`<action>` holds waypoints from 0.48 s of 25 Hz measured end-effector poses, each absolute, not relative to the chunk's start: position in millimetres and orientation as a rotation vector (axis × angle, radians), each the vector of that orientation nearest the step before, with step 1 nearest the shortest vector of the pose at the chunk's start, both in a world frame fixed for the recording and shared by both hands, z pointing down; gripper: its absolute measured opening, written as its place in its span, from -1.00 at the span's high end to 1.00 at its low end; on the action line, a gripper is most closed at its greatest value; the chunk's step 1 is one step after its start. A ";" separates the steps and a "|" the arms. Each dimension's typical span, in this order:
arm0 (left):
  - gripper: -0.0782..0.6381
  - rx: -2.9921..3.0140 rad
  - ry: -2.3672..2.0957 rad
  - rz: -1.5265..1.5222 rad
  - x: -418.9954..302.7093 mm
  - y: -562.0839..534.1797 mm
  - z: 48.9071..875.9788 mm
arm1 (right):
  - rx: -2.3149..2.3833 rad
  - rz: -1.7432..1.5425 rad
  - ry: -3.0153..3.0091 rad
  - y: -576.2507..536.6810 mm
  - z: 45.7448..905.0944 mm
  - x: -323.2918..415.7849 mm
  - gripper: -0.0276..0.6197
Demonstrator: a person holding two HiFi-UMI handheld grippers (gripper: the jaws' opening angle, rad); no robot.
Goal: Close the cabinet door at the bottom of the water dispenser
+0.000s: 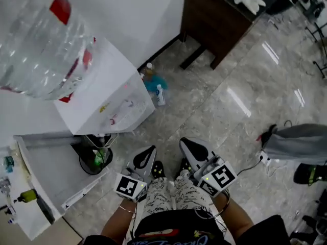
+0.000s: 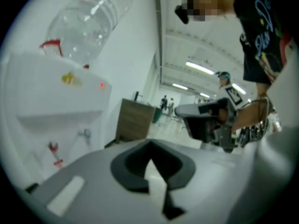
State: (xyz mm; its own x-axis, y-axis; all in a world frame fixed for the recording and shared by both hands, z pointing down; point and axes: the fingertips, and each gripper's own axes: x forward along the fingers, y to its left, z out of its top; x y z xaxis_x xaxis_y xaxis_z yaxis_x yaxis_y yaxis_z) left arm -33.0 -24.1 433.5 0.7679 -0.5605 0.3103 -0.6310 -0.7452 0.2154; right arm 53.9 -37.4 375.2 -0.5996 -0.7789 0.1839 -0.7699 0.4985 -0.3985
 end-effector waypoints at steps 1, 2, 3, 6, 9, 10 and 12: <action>0.79 2.684 -0.963 0.295 -39.1 -23.6 406.3 | -1.354 -0.686 2.709 -35.4 356.8 47.6 0.86; 0.79 2.707 -1.011 0.257 -44.9 -23.6 380.2 | -1.317 -0.662 2.715 -34.7 338.1 43.0 0.86; 0.79 2.726 -1.058 0.220 -50.9 -21.8 355.7 | -1.288 -0.637 2.719 -33.6 319.8 39.1 0.86; 0.79 2.762 -1.164 0.168 -66.1 0.2 293.1 | -1.225 -0.570 2.734 -22.7 270.0 27.2 0.86; 0.79 2.789 -1.205 0.176 -71.1 9.7 250.6 | -1.074 -0.516 2.724 -14.6 223.7 14.4 0.86; 0.79 2.793 -1.239 0.192 -75.4 4.6 240.9 | -1.022 -0.497 2.723 -14.0 210.8 11.0 0.86; 0.79 2.780 -1.336 0.169 -86.1 -7.0 217.5 | -0.968 -0.435 2.748 -13.2 191.1 8.6 0.86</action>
State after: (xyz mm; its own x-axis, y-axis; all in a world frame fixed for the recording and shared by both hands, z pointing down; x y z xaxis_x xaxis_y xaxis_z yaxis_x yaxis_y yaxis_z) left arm -86.1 -7.0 217.5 0.6201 -0.7752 0.1207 -0.7809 -0.6247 -0.0003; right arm 8.6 -13.2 191.1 -0.7672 -0.6357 -0.0854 -0.5783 0.7432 -0.3366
